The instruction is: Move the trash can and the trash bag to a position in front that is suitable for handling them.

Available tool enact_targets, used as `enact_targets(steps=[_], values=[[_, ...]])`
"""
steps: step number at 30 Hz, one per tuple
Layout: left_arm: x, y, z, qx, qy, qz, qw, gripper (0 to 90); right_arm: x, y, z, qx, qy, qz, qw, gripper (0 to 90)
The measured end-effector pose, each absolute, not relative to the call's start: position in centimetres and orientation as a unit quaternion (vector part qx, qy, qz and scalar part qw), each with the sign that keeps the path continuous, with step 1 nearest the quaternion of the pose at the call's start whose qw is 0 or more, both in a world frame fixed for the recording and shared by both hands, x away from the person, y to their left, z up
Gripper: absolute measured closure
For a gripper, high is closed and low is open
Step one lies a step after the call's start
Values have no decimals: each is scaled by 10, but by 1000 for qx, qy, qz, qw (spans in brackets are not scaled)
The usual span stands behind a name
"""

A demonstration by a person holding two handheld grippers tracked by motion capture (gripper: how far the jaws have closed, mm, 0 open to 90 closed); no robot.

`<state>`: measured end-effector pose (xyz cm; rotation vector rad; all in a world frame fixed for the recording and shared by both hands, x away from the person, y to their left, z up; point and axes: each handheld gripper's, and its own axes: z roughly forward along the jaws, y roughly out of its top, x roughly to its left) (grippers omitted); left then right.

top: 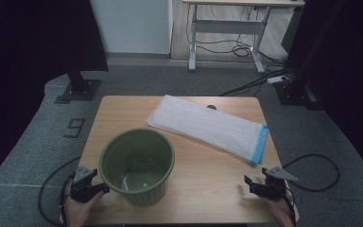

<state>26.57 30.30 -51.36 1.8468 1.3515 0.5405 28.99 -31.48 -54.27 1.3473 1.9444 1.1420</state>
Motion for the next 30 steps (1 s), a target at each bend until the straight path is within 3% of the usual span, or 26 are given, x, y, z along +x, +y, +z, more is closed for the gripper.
enact_targets(steps=[8,18,30], values=[[249,305,-512,737,513,202,392,153,298,-313,-542,492,717,419,261,136],[216,303,-504,735,479,179,444,132,311,-296,-535,466,732,427,254,141],[206,250,-497,789,401,150,440,82,322,-294,-535,461,733,433,251,141]])
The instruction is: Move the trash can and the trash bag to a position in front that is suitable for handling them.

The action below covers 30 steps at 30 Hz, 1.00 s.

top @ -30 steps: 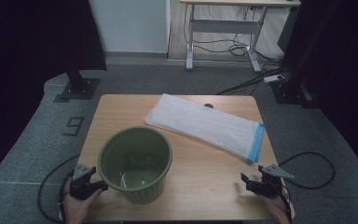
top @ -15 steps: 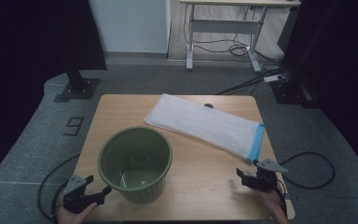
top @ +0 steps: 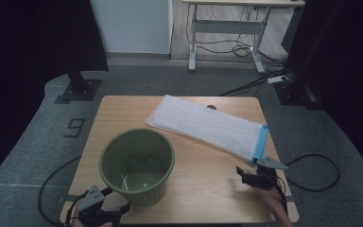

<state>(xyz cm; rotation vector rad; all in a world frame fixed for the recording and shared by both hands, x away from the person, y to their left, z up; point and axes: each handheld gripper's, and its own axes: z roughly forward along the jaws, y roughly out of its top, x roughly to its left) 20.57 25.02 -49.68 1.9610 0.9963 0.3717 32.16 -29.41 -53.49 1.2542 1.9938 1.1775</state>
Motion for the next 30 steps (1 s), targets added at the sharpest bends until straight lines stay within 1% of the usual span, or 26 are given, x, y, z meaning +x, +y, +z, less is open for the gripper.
enact_targets(steps=[1,2,10,20,24,28,30], values=[[207,248,-496,792,400,150,435,57,321,-295,-535,462,733,432,252,141],[209,246,-496,794,399,152,433,55,320,-295,-535,462,732,432,253,141],[232,236,-497,800,385,146,437,66,309,-301,-536,472,728,425,259,142],[273,205,-495,821,350,123,434,74,303,-305,-541,477,732,413,259,145],[284,192,-492,823,347,126,432,74,301,-308,-539,482,727,415,260,148],[297,177,-490,818,361,140,425,75,301,-306,-539,481,728,413,259,148],[303,171,-489,812,366,146,430,89,300,-305,-538,480,729,413,259,148]])
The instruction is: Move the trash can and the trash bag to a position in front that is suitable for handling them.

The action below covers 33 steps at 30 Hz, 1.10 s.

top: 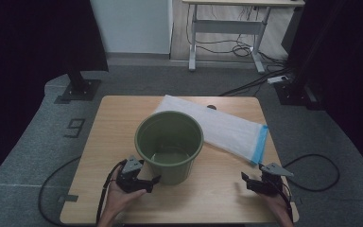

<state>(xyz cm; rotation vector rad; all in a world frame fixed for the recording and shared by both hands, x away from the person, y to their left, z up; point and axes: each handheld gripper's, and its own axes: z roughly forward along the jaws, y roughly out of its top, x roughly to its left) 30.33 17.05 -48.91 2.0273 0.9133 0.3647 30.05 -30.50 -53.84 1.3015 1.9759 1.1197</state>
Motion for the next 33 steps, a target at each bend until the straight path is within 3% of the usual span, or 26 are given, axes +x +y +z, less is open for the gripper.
enact_targets(steps=[22,33], values=[[347,135,-481,828,344,152,416,124,299,-306,-540,476,733,414,255,149],[332,157,-470,818,356,166,420,132,298,-308,-540,481,730,412,256,150]])
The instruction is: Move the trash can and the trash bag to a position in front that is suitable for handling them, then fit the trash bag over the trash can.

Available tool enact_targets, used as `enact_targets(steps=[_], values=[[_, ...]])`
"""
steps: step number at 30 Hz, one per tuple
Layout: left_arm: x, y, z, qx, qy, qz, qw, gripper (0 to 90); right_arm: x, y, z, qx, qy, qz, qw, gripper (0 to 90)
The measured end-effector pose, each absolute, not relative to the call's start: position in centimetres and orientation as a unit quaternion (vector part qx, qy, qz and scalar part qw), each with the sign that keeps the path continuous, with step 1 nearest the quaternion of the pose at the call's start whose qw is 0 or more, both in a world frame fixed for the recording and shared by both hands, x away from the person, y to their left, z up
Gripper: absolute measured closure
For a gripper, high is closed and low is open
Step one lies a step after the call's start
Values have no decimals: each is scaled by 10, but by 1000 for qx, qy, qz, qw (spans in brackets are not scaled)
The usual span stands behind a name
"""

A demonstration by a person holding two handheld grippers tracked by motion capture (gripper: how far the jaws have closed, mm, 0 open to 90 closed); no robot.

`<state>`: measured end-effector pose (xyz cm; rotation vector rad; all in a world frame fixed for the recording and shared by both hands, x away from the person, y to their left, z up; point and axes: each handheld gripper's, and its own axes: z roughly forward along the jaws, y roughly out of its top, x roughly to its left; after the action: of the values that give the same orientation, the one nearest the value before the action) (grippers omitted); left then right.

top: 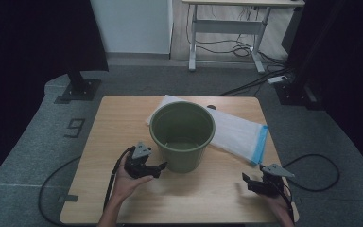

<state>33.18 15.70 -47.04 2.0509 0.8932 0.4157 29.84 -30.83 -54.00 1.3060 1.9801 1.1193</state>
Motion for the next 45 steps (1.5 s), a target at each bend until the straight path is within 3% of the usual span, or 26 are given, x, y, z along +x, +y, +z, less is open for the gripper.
enact_targets(steps=[19,33,42,45], values=[[298,206,-485,811,382,173,409,128,311,-292,-536,472,735,408,266,155],[292,219,-508,801,410,164,405,139,380,-236,-531,438,768,389,259,189],[296,225,-516,797,431,152,395,138,415,-232,-546,451,771,366,262,217],[298,225,-520,798,441,154,381,139,419,-229,-547,451,769,372,257,264]])
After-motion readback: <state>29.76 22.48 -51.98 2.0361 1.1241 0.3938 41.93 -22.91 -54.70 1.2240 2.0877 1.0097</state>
